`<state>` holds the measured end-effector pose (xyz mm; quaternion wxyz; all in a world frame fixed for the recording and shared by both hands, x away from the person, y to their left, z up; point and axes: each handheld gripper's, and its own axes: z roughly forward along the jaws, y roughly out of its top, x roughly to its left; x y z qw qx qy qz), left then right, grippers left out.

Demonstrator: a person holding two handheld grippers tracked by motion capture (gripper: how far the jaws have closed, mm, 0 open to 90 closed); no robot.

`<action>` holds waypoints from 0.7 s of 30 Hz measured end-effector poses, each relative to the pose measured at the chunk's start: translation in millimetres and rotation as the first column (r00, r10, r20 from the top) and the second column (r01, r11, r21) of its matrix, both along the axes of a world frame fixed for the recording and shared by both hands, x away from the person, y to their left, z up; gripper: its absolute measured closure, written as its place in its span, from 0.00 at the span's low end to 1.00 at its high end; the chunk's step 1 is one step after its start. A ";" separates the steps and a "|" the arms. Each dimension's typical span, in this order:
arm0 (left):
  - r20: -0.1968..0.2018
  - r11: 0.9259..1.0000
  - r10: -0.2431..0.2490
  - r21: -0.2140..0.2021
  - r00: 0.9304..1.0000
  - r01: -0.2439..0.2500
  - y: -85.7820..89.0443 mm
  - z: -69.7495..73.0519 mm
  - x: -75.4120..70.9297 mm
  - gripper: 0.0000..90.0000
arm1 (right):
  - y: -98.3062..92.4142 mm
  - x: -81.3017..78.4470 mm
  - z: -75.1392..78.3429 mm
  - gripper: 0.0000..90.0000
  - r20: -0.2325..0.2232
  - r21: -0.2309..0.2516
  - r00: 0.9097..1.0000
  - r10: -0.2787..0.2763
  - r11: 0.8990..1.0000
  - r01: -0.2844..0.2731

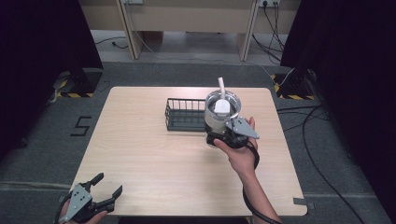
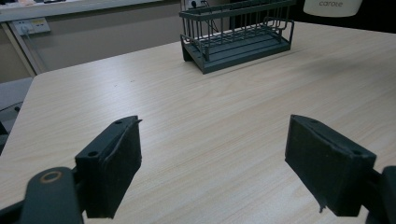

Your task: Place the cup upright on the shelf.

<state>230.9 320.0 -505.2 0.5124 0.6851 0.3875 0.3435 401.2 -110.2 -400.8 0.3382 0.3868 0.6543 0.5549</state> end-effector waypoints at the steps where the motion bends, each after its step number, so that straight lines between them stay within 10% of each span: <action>1: 0.000 1.000 0.000 -0.001 1.000 0.000 0.0 0.0 0.1 0.20 | 1.0 1.6 1.0 0.11 -0.001 0.003 1.000 0.001 1.000 -0.001; 21: 0.002 1.000 0.001 -0.009 1.000 -0.001 0.3 0.1 0.4 0.20 | 15.9 32.2 18.8 0.11 -0.004 0.008 1.000 -0.005 1.000 0.005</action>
